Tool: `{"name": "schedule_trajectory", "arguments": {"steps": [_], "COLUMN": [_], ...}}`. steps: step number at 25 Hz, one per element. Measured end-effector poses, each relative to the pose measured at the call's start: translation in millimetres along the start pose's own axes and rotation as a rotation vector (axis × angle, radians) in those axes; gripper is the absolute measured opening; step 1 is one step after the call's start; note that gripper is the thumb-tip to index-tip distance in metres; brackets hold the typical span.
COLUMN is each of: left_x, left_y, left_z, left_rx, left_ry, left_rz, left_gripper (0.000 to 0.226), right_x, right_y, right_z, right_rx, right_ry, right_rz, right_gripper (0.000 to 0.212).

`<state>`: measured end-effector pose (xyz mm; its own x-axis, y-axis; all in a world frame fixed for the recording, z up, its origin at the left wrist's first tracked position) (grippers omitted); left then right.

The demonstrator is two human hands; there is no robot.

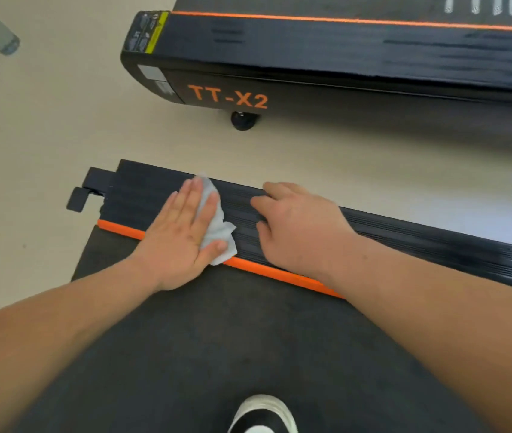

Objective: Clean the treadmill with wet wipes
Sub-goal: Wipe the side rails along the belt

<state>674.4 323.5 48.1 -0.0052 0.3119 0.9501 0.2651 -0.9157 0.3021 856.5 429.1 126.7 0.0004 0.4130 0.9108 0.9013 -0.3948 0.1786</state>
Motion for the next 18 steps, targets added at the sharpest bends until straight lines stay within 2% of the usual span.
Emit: {"name": "schedule_trajectory", "arguments": {"steps": [1,3,5,7,9,12,14,16,18], "left_x": [-3.7,-9.5,-12.6,-12.0,-13.6,-21.6,-26.3,-25.7,-25.2], "left_y": [2.1,9.6,13.6,7.4,4.2,13.3,20.2,21.9,21.7], "left_z": [-5.6,-4.3,-10.0,-40.1,-81.6,-141.7,-145.3,-124.2,-108.0], "left_rx": [0.044,0.019,-0.068,-0.116,-0.024,0.244,0.344,0.327,0.220], "left_ry": [0.032,0.069,0.006,-0.057,-0.038,0.083,0.138,0.145,0.137], "left_rz": [-0.005,0.016,0.029,0.025,0.023,-0.030,-0.049,-0.048,-0.035], "left_gripper": [0.085,0.087,0.088,0.087,0.084,0.084,0.084,0.086,0.086], "right_x": [-4.4,-16.1,-23.9,-33.3,-32.6,-12.8,-5.8,-9.1,-16.6], "right_y": [-11.6,-28.9,-42.3,-54.1,-65.9,-86.5,-94.2,-94.3,-88.9], "right_z": [-9.2,-19.8,-29.5,-38.3,-41.9,-47.5,-56.0,-65.9,-70.0], "right_rx": [0.010,-0.016,-0.028,-0.062,-0.083,-0.066,-0.037,0.032,0.078], "right_ry": [-0.042,-0.081,0.011,0.136,0.168,0.175,0.199,0.235,0.243], "right_rz": [-0.036,-0.127,-0.207,-0.262,-0.252,-0.249,-0.246,-0.247,-0.273], "right_gripper": [0.034,0.045,0.053,0.052,0.041,0.016,0.016,0.021,0.030]}}
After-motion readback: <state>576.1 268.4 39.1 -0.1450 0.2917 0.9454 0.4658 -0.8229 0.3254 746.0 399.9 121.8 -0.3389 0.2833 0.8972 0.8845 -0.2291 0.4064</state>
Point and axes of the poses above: each hand's wrist, its own y-axis away from the middle knuckle, its own x-axis out of the back of the hand, z = x × y, the point moved 5 cm from there along -y, towards the middle knuckle, and after that the axes turned 14 degrees about x, right-handed, at the moved point
